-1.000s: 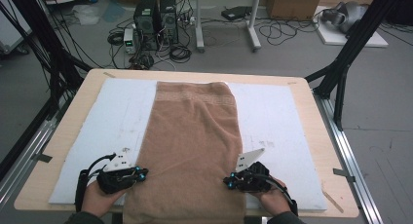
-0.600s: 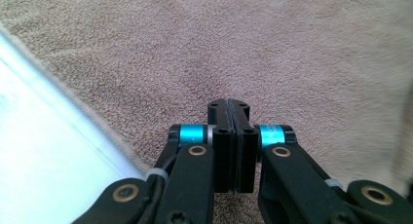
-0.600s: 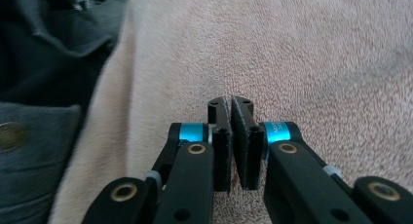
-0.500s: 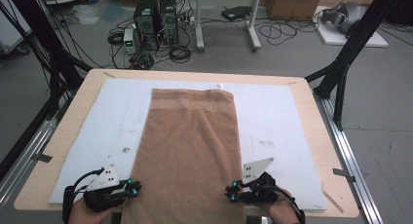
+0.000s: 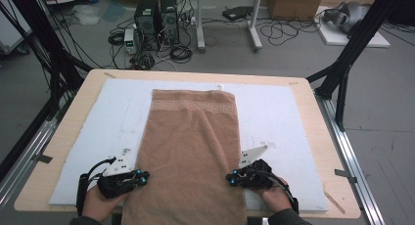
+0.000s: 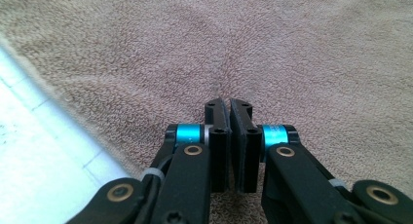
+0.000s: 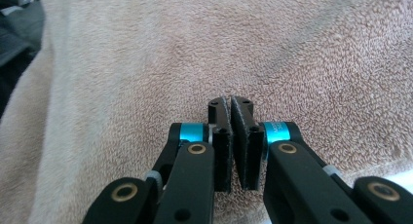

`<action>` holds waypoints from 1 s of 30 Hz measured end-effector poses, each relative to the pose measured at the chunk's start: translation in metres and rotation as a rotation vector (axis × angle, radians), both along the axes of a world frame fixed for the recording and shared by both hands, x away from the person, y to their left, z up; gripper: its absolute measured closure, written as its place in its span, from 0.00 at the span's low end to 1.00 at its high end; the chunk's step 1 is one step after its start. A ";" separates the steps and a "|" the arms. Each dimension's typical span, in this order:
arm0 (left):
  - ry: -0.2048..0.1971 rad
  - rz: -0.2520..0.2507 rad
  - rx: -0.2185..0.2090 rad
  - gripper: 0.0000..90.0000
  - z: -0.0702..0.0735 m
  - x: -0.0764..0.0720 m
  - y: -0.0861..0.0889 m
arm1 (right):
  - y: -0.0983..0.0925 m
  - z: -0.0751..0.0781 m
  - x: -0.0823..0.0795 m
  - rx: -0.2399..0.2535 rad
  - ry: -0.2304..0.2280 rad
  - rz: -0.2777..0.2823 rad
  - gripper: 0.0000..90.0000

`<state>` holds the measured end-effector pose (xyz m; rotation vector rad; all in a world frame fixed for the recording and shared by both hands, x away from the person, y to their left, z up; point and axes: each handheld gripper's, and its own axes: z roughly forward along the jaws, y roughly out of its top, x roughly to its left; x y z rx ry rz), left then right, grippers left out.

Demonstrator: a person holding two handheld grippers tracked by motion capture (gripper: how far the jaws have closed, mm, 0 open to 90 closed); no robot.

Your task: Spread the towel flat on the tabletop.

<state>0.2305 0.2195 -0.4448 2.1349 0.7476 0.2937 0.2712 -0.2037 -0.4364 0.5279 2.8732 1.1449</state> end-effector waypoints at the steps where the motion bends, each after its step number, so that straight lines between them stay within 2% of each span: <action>1: -0.001 -0.001 -0.005 0.96 0.000 -0.003 0.001 | 0.000 0.000 -0.002 0.000 -0.002 0.003 0.97; 10: -0.012 -0.023 -0.032 0.96 0.003 -0.034 0.008 | 0.001 0.006 -0.028 0.014 -0.003 0.042 0.97; 15: -0.003 -0.014 -0.056 0.95 0.007 -0.041 0.012 | 0.001 0.007 -0.038 0.036 0.011 0.057 0.95; 17: 0.003 -0.006 -0.079 0.88 0.011 -0.038 0.013 | 0.000 0.010 -0.036 0.075 0.016 0.055 0.86; 18: -0.004 0.000 -0.086 0.82 0.014 -0.036 0.012 | -0.002 0.011 -0.034 0.085 0.014 0.045 0.85; 20: -0.012 0.011 -0.090 0.68 0.018 -0.031 0.011 | -0.003 0.014 -0.029 0.092 0.006 0.018 0.76; 22: -0.008 0.014 -0.091 0.59 0.022 -0.024 0.010 | -0.004 0.018 -0.022 0.096 0.000 0.000 0.74; 30: -0.009 0.037 -0.133 0.49 0.033 0.001 0.008 | -0.009 0.033 0.002 0.133 -0.051 -0.090 0.54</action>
